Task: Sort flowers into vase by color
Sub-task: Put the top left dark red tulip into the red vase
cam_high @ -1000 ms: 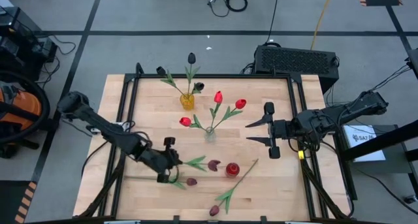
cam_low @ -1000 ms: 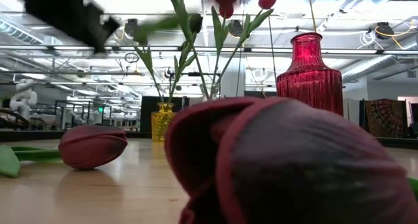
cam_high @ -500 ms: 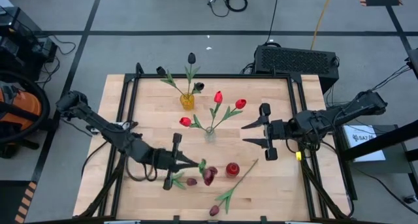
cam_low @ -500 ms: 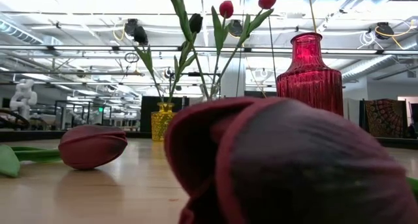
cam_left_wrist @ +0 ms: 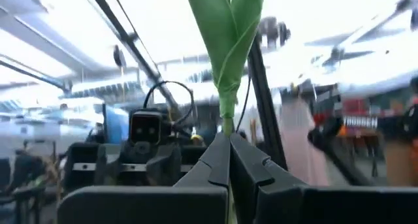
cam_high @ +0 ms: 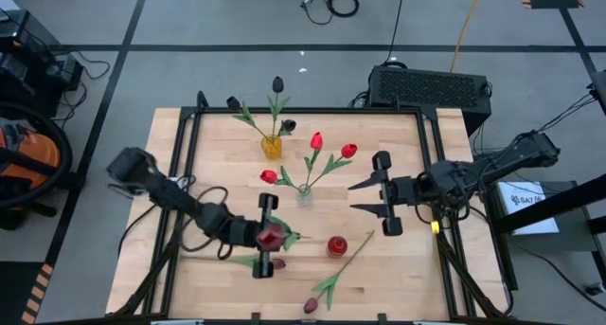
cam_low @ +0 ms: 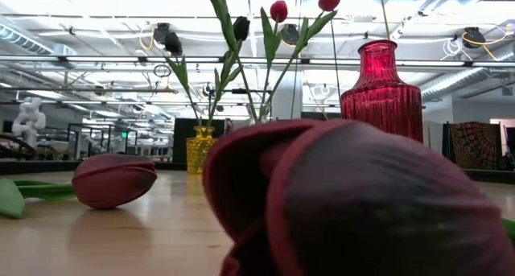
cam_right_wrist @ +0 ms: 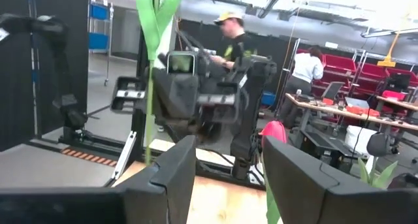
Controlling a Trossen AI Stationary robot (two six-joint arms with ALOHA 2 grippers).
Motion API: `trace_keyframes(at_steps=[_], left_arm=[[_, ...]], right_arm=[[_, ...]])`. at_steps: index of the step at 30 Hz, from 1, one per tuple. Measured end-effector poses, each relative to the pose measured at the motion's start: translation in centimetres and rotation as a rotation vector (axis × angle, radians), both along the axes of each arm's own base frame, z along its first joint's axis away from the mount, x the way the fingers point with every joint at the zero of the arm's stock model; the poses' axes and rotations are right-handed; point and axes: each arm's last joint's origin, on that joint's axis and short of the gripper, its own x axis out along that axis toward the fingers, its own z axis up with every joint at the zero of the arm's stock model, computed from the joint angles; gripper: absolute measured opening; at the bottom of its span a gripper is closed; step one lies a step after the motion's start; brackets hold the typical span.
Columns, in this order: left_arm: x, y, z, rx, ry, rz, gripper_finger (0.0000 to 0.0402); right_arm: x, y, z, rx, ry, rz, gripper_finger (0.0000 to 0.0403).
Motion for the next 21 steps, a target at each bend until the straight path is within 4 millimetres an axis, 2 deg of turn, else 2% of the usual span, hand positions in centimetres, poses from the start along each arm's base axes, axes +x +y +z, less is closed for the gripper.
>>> trace_keyframes(at_steps=[3, 13, 21], left_arm=[[0.6, -0.4, -1.8, -0.043, -0.089, -0.033, 0.0001], [6.4, -0.5, -4.8, -0.049, -0.053, -0.032, 0.0001], [7.6, 0.2, -6.2, -0.079, -0.013, -0.029, 0.0001]], right_arm=[[-0.2, -0.1, 0.0, -0.004, 0.012, 0.0, 0.0171], [-1.4, -0.5, 0.0, -0.025, 0.07, -0.007, 0.0171], [-4.3, -1.6, 0.9, 0.034, 0.076, -0.002, 0.0171]])
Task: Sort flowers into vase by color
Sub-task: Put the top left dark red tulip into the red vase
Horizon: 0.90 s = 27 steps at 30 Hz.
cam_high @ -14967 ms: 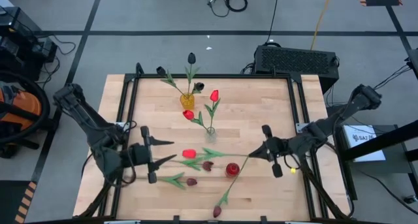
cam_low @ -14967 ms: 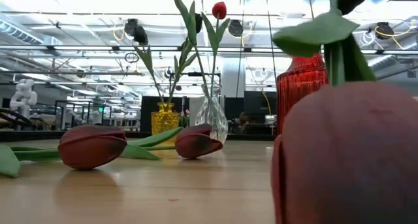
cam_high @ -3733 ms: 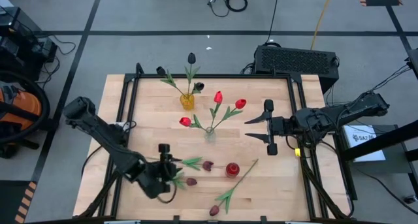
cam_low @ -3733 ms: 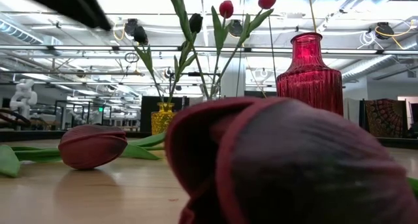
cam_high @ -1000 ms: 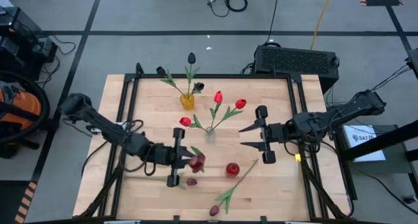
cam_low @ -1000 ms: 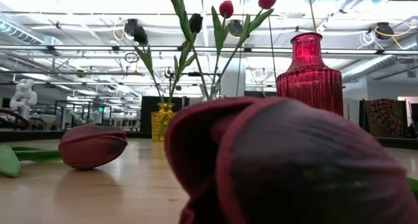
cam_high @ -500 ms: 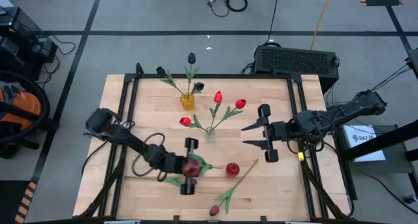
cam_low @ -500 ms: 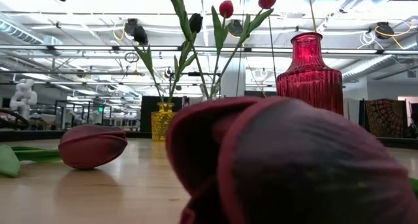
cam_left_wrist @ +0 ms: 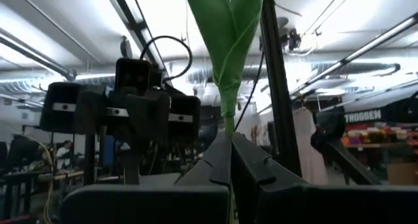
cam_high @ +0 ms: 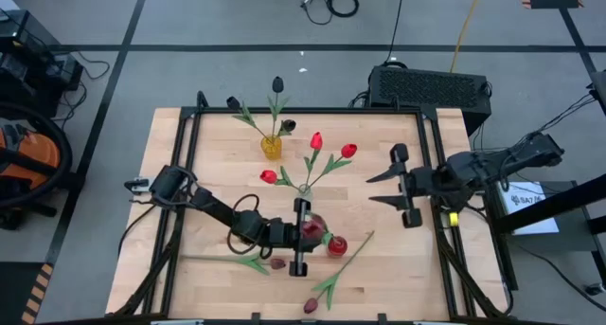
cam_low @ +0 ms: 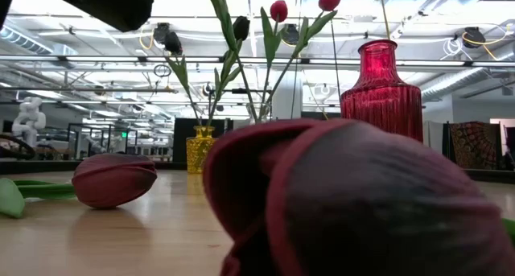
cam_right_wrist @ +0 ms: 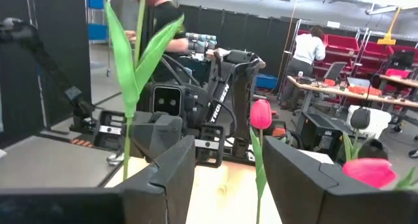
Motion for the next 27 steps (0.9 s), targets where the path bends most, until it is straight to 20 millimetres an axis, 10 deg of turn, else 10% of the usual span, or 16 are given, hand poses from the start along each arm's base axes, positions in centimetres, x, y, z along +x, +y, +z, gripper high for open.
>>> trace_keyframes(at_steps=[27], left_arm=[[1.7, 0.9, -4.1, -0.006, 0.166, 0.103, 0.0014]], right_arm=[[-1.8, -0.6, 0.3, 0.067, 0.018, 0.008, 0.0171]])
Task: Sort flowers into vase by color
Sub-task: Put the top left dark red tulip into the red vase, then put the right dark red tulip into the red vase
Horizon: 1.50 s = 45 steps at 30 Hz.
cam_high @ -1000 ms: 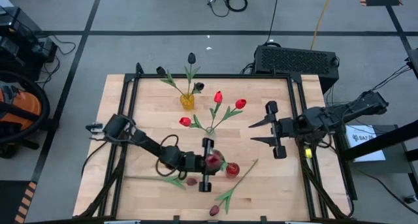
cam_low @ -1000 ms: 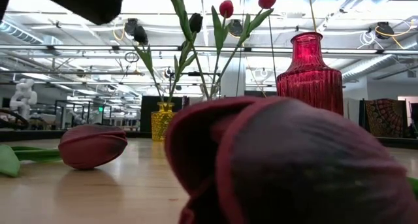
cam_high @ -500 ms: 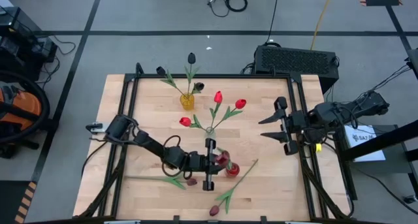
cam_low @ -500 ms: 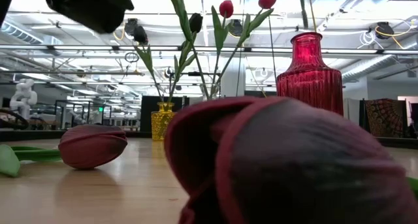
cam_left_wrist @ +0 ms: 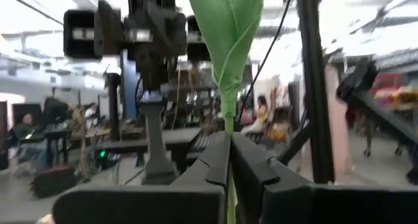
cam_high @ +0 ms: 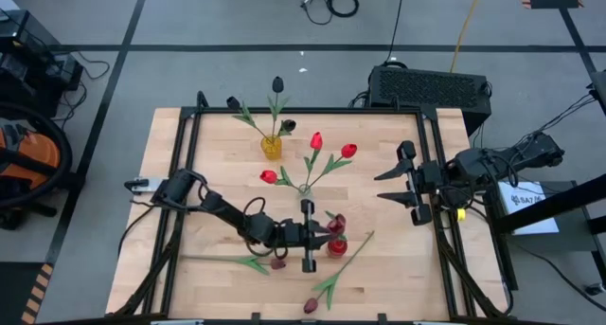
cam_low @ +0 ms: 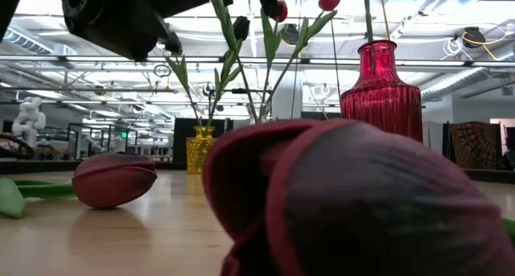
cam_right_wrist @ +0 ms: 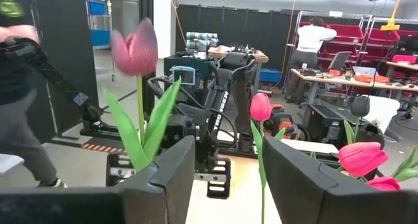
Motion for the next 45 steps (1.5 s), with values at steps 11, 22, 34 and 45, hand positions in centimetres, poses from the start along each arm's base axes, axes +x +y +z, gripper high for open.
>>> trace_keyframes(at_steps=[11, 22, 34, 45], left_arm=[[0.6, 0.5, -0.9, 0.028, 0.1, 0.043, 0.0075], [0.2, -0.6, -1.1, 0.089, 0.323, 0.12, 0.0089], [-2.4, -1.4, 2.5, 0.224, 0.575, 0.202, 0.0089], [-3.1, -0.7, 3.3, 0.16, 0.67, 0.065, 0.0089]], right_arm=[[0.0, 0.0, 0.0, 0.0, 0.001, 0.0, 0.0171], [0.0, 0.0, 0.0, -0.001, 0.004, 0.004, 0.0171], [0.0, 0.0, -0.1, 0.006, 0.008, 0.005, 0.0171], [0.2, 0.1, -0.1, 0.004, 0.012, 0.005, 0.0171]])
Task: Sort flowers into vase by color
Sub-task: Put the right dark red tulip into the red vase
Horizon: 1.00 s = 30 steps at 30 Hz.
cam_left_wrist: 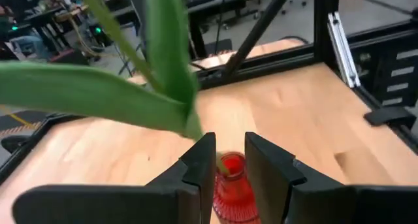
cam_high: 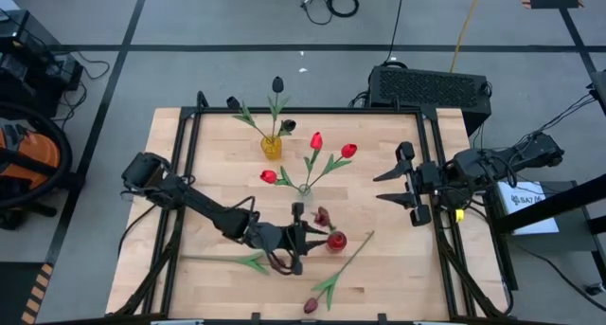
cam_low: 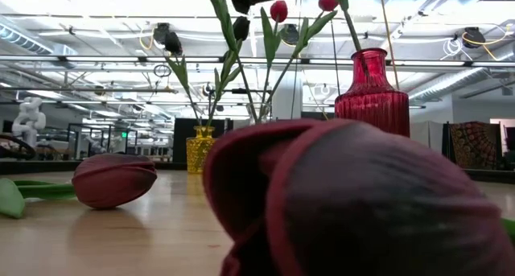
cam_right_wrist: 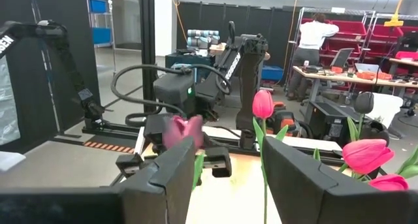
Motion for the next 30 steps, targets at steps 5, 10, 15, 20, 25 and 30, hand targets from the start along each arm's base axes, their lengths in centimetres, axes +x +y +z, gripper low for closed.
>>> trace_keyframes(at_steps=[5, 10, 15, 20, 25, 30], left_arm=[[-0.5, -0.2, -0.1, 0.025, 0.057, -0.014, 0.0089], [-3.0, -0.8, 0.8, 0.029, 0.203, -0.039, 0.0089], [-6.4, -1.5, 2.1, -0.061, 0.349, -0.023, 0.0089], [-8.8, -2.8, 2.1, -0.127, 0.453, -0.011, 0.0089], [-10.3, -4.2, 1.6, -0.153, 0.508, -0.019, 0.0089], [-11.4, -5.1, 1.3, -0.202, 0.552, 0.004, 0.0089]], right_arm=[[0.0, 0.0, 0.0, -0.001, 0.001, 0.0, 0.0171], [0.0, 0.0, -0.5, 0.008, 0.053, 0.0, 0.0171], [-0.2, 0.3, -1.9, 0.033, 0.203, 0.089, 0.0171], [-0.3, 1.6, -4.5, 0.114, 0.435, 0.116, 0.0171], [-0.2, 3.3, -7.7, 0.179, 0.585, 0.14, 0.0171], [-0.2, 5.0, -11.0, 0.222, 0.7, 0.163, 0.0171]])
